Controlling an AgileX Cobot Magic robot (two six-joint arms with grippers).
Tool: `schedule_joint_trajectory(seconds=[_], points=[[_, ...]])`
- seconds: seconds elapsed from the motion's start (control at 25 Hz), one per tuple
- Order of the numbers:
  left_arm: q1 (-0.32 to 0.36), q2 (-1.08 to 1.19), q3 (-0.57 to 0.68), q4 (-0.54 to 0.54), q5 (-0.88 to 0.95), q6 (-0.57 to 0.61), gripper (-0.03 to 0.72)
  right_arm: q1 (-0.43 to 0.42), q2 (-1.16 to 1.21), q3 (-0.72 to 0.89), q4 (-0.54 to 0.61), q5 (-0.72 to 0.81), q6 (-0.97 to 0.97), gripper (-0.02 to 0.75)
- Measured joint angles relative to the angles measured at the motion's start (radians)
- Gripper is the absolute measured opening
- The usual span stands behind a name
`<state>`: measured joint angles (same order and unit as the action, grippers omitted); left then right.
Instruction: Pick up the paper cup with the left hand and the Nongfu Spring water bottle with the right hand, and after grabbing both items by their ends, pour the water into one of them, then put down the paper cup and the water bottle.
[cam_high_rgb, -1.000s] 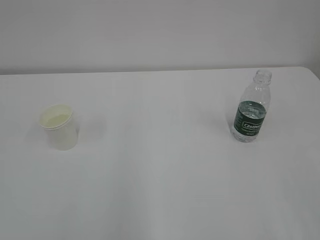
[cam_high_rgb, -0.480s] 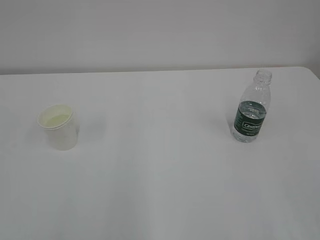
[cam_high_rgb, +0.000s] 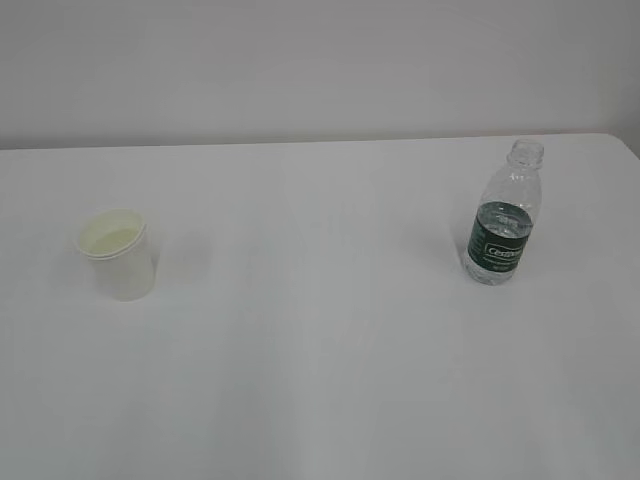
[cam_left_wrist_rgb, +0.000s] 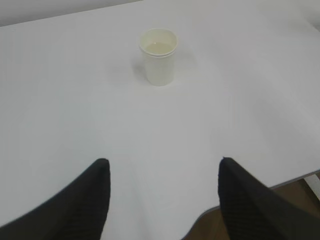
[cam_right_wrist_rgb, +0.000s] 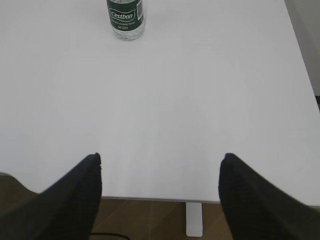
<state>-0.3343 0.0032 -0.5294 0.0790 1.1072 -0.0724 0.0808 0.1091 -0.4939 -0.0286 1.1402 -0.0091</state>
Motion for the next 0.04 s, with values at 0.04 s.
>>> schedule_joint_trajectory(seconds=[0.04], points=[[0.000, 0.000, 0.000, 0.000, 0.000, 0.000, 0.482, 0.000, 0.000, 0.000, 0.000, 0.000, 0.000, 0.554]])
